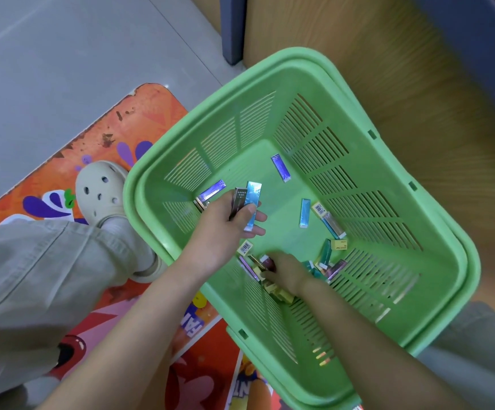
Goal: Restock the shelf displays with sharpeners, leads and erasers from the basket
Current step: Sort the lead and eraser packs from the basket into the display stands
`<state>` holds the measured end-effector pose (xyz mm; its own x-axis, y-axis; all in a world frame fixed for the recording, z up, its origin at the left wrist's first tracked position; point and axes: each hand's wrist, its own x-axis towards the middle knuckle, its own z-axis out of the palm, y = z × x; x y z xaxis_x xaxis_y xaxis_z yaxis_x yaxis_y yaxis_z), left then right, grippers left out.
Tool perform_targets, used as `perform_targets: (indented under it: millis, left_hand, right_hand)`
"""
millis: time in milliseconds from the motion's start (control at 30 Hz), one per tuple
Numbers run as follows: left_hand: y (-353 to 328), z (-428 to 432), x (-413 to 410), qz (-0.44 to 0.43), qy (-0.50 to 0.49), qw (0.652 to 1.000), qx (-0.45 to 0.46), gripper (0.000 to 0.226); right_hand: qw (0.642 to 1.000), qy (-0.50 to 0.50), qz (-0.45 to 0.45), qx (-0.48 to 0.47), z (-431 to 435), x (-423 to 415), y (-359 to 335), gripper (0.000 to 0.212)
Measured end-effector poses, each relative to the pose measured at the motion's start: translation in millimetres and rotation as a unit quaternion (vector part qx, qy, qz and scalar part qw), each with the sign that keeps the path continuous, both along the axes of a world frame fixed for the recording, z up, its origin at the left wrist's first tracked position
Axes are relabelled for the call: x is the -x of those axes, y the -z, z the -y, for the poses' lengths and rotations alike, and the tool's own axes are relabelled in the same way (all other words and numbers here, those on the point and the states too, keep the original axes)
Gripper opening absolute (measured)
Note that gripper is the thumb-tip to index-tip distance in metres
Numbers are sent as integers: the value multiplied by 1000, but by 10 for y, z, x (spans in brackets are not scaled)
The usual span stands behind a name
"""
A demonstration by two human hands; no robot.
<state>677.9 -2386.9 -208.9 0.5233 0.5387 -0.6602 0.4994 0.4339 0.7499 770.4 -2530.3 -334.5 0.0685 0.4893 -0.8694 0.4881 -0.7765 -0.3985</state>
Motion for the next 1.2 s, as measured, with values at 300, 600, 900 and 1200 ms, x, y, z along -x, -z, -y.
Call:
perform_targets:
  millis: [300, 600, 900, 1200]
  left_hand:
    - [-27, 18, -23, -49, -55, 997, -18, 17]
    - [-91, 131, -201, -1, -139, 986, 88, 21]
    - [-143, 1, -77, -6, -114, 993, 38, 17]
    - [-197, -4, -8, 20, -84, 995, 49, 7]
  right_hand:
    - [972, 199, -45, -118, -220, -29, -441, 10]
    - [940, 222, 22, -257, -645, -9, -1226, 28]
    - [924, 240, -62, -292, -479, -203, -1373, 33]
    - [997, -69, -22, 14, 136, -151, -71, 60]
